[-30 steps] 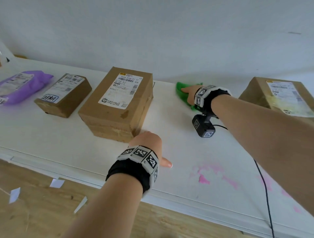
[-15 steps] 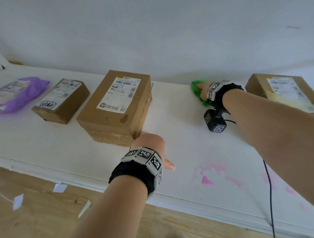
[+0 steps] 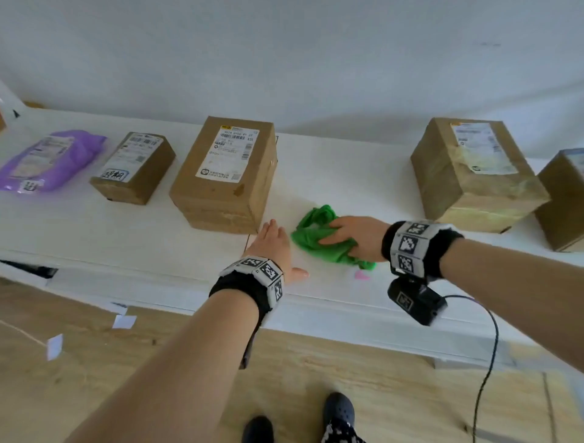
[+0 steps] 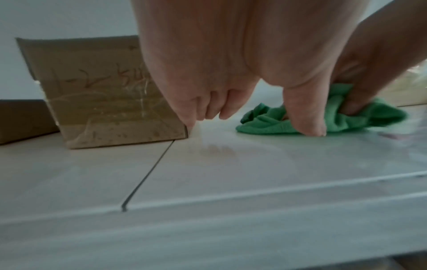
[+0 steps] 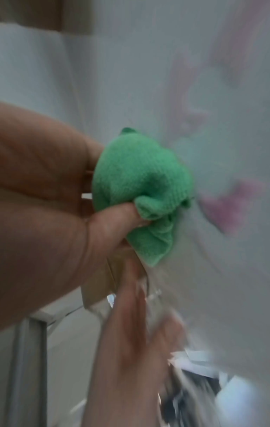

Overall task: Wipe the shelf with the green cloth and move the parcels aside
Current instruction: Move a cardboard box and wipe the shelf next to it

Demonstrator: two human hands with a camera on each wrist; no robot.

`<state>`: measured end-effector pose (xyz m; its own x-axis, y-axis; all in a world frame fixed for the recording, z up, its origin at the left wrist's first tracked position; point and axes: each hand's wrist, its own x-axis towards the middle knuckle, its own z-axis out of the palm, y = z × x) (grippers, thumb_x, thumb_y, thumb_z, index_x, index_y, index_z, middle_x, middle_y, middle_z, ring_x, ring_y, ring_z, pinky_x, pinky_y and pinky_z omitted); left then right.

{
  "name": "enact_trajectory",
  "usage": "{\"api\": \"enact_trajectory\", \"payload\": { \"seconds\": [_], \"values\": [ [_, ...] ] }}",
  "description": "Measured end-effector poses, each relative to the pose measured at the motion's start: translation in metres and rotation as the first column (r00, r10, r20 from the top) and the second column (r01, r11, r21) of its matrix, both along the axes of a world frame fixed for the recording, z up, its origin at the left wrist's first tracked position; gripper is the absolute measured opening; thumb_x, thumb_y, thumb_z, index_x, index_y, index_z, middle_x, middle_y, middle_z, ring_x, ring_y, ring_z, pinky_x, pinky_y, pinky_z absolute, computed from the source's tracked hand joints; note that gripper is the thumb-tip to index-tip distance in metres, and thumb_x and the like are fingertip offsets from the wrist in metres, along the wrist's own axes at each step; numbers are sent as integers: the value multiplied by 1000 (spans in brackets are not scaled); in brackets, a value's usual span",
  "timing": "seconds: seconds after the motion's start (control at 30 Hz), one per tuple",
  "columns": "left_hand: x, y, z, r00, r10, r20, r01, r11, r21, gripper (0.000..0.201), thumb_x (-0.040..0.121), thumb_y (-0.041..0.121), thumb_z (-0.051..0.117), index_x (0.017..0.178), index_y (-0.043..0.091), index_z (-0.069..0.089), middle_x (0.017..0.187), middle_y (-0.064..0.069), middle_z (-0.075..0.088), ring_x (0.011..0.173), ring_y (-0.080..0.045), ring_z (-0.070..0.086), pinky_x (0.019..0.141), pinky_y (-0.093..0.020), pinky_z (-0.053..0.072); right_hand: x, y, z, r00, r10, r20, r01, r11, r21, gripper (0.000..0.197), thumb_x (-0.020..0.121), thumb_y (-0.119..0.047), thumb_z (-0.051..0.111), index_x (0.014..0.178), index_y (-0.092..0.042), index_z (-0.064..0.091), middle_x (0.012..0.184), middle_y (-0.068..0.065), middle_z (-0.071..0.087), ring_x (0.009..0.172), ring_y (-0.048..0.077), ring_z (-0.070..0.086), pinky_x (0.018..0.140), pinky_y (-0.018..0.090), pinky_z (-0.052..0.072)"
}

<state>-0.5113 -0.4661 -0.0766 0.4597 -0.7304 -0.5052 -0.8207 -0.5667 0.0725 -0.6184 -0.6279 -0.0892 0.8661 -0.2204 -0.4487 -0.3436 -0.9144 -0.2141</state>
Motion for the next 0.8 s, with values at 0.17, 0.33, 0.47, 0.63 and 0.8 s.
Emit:
{"api": "enact_trajectory", "payload": {
  "seconds": [0.17,0.33,0.47,0.63,0.8],
  "values": [
    [-1,30,5,999,-39,-24,40,999,2,81,92,43,54,150,1,16,160,-14,8,149,-25,11,121,-35,17,15,-17,10,954,-297,31,299,946,-126,60,93,-10,49,148,-26,31,156,14,22,141,34,30,114,33,26],
    [1,45,1,997,-74,-16,75,995,69,48,93,31,52,131,3,45,138,-12,41,129,-29,44,107,-40,40,-3,62,4,971,-236,41,236,972,-5,60,95,-8,42,149,-27,25,160,13,9,145,33,21,117,28,16],
    [-9,48,4,995,-95,1,95,995,5,38,94,22,51,127,4,50,135,-10,44,125,-26,48,101,-36,42,-41,122,-11,970,-221,103,220,975,18,62,94,-5,41,145,-37,31,161,1,7,149,28,11,122,38,19],
    [-28,46,0,970,-242,2,242,969,-41,40,96,16,47,132,-1,44,140,-14,39,132,-27,38,111,-35,33,-85,98,-5,842,-532,90,532,846,26,61,92,-4,41,143,-38,36,161,-1,10,148,24,17,121,33,19],
    [-24,52,-1,932,-361,23,360,933,12,52,95,5,38,144,-4,26,154,-19,20,144,-28,19,120,-32,20,-89,71,2,628,-776,59,777,621,-98,63,90,-8,44,147,-31,30,156,14,18,141,37,23,116,37,28]
  ]
}}
